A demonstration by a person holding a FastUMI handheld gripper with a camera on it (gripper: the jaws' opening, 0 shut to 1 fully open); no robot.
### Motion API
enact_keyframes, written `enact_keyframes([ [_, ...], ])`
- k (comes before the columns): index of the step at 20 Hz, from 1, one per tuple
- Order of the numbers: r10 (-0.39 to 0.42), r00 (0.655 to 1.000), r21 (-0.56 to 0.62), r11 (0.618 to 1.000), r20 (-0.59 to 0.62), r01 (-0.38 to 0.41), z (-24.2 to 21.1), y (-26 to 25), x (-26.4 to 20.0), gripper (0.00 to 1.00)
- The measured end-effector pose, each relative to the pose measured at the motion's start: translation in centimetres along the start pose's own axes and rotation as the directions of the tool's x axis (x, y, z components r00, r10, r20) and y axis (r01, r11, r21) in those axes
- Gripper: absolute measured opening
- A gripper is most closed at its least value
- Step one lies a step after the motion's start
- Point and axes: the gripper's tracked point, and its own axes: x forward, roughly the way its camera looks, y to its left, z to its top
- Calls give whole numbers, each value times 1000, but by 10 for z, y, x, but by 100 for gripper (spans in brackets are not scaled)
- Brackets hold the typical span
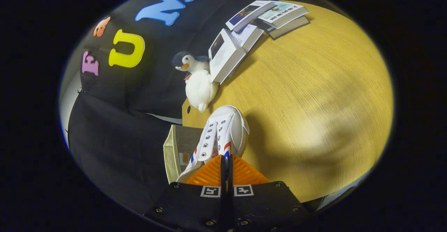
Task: Open the storage box then place both shoes into the box .Put the left shoe in first, then the right shoe, with the right side of both shoes facing outward in a uniform manner.
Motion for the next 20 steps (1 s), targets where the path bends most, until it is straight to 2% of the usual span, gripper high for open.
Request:
enact_keyframes([
  [9,72,997,-115,991,-15,-73,-7,77,9,0],
  [20,81,996,-269,959,-48,-91,-48,140,46,0],
])
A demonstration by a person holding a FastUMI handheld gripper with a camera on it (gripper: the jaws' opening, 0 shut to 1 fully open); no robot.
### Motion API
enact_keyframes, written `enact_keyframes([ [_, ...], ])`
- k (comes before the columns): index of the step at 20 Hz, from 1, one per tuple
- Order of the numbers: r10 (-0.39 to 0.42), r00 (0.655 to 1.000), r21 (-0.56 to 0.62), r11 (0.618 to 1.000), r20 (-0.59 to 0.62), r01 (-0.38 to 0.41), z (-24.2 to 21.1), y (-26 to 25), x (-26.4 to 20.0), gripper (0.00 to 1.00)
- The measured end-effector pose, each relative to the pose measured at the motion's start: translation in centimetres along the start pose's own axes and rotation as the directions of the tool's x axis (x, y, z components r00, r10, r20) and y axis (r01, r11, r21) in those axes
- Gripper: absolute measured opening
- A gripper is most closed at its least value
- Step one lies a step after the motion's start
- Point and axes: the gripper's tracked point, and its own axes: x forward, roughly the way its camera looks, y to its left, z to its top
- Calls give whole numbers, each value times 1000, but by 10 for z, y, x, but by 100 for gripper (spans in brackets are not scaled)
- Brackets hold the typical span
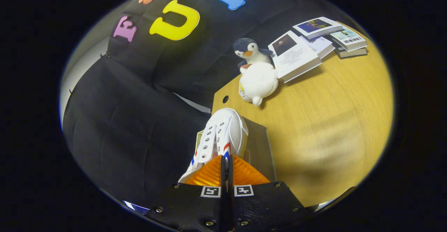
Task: Open the storage box then place both shoes into the box .Put the left shoe in first, then the right shoe, with the right side of both shoes facing outward in a uniform manner.
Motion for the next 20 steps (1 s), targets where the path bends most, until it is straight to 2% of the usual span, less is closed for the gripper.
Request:
enact_keyframes([
  [2,1,1000,-19,1000,-1,-1,-6,9,10,0],
  [5,132,990,21,991,43,-133,1,48,21,0],
  [8,29,996,-97,995,88,-20,10,38,24,0],
  [12,5,993,-237,971,119,23,0,42,27,1],
  [13,-1,993,-265,964,119,33,-2,41,24,29],
  [14,-7,992,-290,956,129,44,-2,40,21,50],
  [16,-27,986,-328,941,167,82,4,37,9,99],
  [20,-44,968,-400,905,249,144,26,34,-22,97],
])
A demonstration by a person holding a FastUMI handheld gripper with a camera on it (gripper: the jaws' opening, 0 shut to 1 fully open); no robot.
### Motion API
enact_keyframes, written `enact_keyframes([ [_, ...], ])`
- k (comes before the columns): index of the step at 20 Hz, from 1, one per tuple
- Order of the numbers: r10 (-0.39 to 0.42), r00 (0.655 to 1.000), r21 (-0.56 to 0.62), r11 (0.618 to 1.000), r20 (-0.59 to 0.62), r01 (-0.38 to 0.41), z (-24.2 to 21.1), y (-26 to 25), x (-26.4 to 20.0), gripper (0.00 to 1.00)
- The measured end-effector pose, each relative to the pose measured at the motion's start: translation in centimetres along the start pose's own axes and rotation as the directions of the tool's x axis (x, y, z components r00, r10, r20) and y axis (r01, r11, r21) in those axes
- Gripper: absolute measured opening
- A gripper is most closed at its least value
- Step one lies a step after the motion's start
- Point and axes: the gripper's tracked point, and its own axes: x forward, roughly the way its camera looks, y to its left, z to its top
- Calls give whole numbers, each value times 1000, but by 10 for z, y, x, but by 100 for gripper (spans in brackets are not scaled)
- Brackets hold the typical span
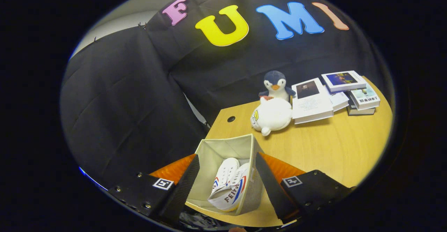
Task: Open the storage box then place both shoes into the box .Put the left shoe in first, then the right shoe, with the right side of both shoes facing outward in a uniform manner.
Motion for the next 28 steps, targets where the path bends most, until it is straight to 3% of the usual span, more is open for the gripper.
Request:
enact_keyframes([
  [5,-76,991,-106,990,114,88,37,-25,-45,98],
  [11,-167,952,-157,965,256,211,83,-65,-102,98],
  [15,-222,913,-176,939,343,295,103,-92,-140,98],
  [22,-337,799,-187,858,498,478,129,-139,-200,97],
  [28,-355,754,-150,848,552,508,139,-152,-204,97],
])
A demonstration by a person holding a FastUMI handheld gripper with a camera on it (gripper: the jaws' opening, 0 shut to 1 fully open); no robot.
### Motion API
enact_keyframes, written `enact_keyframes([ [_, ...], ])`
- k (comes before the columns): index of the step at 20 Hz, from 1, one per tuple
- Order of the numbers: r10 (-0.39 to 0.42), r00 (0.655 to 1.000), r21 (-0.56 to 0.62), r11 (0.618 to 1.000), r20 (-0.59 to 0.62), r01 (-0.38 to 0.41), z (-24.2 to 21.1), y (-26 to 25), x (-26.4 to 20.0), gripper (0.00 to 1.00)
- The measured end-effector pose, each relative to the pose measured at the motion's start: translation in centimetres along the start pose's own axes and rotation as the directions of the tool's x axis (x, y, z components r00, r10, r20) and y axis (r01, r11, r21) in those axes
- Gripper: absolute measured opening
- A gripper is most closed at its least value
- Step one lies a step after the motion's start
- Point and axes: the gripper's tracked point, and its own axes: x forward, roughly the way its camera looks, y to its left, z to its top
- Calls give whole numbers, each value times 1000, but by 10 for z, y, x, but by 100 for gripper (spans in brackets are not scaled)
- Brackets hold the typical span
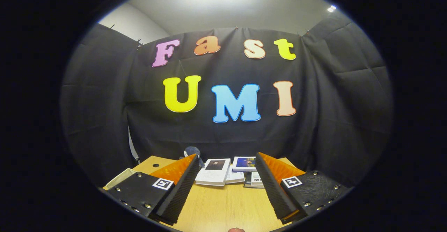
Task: Open the storage box then place both shoes into the box .Put the left shoe in first, then the right shoe, with the right side of both shoes facing outward in a uniform manner.
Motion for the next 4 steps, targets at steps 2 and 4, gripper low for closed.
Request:
enact_keyframes([
  [2,2,1000,12,1000,11,-3,1,0,2,97],
  [4,11,1000,19,1000,-3,-11,-5,1,6,97],
])
